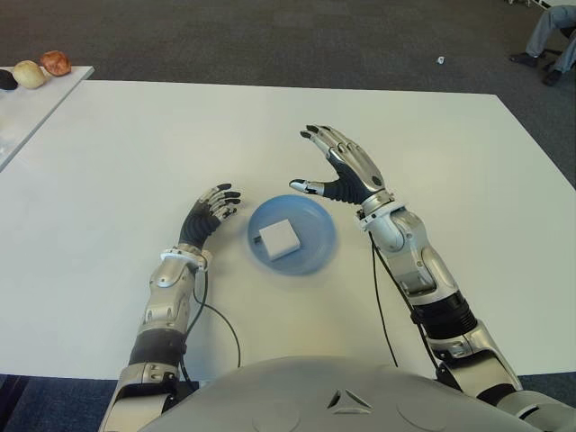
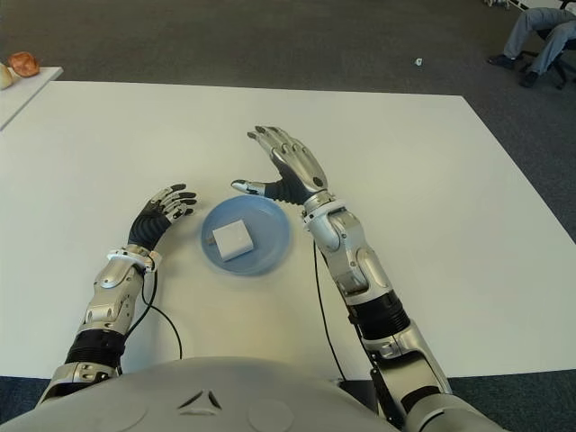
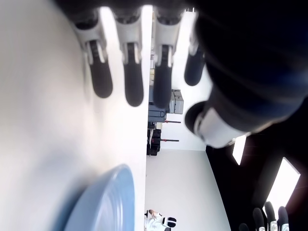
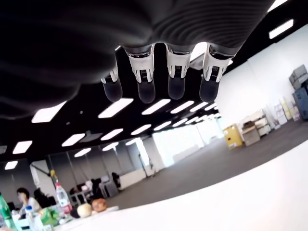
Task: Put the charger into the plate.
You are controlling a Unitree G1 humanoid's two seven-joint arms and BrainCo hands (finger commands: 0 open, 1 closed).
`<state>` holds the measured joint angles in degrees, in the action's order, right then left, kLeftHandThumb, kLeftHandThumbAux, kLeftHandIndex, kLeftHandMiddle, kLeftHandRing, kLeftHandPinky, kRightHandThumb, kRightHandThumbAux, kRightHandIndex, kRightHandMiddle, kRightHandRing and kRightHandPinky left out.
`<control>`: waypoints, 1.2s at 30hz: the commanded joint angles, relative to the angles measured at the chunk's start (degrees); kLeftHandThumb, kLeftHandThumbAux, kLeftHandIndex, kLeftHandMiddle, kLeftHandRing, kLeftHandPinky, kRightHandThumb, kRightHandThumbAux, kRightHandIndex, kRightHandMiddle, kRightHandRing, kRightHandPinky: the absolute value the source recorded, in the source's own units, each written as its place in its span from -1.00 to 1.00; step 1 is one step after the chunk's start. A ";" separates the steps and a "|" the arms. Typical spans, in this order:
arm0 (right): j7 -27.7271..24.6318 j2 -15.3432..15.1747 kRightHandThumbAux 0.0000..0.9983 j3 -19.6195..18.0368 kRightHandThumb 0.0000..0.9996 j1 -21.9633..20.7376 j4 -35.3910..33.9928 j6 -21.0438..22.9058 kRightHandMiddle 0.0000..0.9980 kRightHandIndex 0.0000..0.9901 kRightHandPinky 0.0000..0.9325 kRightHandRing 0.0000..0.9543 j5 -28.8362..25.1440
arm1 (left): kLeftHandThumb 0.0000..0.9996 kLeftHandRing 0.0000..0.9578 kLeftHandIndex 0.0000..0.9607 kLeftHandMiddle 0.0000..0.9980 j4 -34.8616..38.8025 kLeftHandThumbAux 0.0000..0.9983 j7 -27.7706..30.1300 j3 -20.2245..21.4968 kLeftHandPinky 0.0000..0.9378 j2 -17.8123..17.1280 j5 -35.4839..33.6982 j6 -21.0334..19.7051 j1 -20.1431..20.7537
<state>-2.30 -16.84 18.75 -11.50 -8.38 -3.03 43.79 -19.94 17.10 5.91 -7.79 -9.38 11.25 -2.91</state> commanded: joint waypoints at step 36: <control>11.47 21.64 0.48 -17.77 -1.00 11.37 5.98 1.39 -1.00 -1.00 -1.00 -1.00 -34.41 | -1.00 -0.33 -0.53 -0.30 -3.31 0.44 -0.67 0.22 -0.47 -0.16 1.27 0.90 0.10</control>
<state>8.74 3.31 1.25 -0.11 -4.06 -0.45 11.10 -21.36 16.66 5.94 -8.00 -8.05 13.52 -2.39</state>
